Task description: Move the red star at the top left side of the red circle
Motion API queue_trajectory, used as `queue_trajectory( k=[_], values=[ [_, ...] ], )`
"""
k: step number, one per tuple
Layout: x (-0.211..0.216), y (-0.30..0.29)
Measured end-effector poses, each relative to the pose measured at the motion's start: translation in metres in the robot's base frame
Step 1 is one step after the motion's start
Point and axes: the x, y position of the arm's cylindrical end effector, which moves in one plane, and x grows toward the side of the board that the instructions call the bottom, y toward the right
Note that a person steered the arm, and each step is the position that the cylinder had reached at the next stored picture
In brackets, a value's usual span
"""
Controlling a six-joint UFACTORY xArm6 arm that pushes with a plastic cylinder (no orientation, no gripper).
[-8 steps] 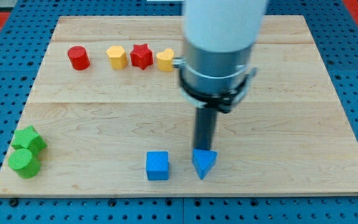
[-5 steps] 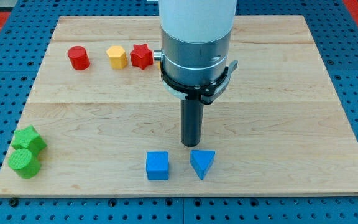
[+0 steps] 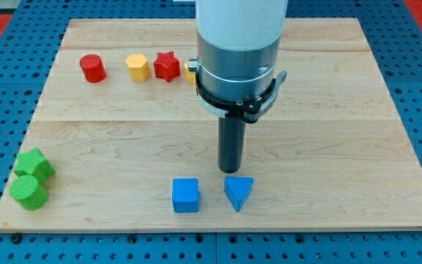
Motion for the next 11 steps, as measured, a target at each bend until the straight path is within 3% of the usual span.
queue_trajectory(
  k=[2,3,5,8,9,10,11],
  values=[
    [-0.008,-0.002],
    [-0.052,-0.025],
    [-0.107,0.041],
    [-0.109,0.036],
    [-0.116,-0.006],
    [-0.150,-0.029],
    [-0.147,-0.044]
  ],
)
